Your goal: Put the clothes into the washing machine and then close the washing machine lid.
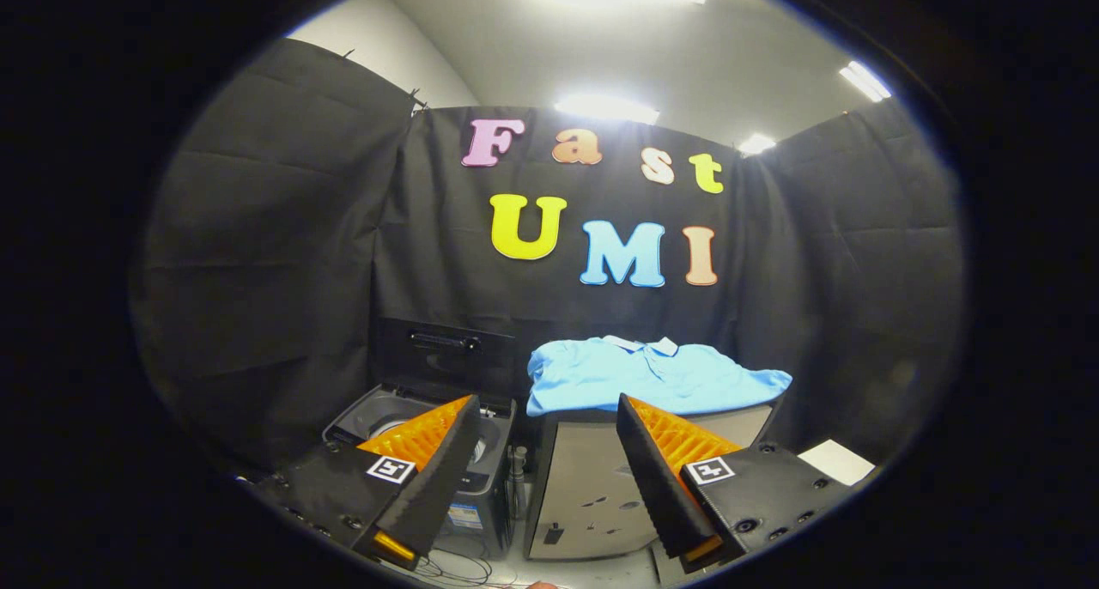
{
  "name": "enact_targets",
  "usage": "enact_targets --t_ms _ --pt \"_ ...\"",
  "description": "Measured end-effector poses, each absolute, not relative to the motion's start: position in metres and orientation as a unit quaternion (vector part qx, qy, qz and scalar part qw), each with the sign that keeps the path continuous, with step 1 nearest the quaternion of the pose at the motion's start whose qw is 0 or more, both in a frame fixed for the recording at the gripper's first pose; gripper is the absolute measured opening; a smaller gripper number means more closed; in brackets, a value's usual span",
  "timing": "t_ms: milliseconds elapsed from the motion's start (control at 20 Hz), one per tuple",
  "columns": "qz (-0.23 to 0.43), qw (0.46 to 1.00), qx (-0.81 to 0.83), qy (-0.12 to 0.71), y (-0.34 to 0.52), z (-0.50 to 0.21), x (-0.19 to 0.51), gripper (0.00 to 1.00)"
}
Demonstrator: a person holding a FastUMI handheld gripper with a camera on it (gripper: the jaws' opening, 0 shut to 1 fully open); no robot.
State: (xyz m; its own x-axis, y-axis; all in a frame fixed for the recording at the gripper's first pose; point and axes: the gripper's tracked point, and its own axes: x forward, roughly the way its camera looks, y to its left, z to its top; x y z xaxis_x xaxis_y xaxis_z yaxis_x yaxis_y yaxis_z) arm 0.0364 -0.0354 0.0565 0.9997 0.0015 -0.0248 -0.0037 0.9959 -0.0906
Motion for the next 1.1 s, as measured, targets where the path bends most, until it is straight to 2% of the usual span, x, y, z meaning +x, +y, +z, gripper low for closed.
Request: enact_targets --t_ms 200,700,1100 --pt "0.009 1.0 -0.014 -0.015 -0.038 0.085 0.06 0.98" --pt "-0.051 0.998 -0.028 -0.038 -0.076 0.149 0.136 0.98" --pt "-0.134 0.99 -0.045 0.021 -0.118 0.138 0.219 0.98"
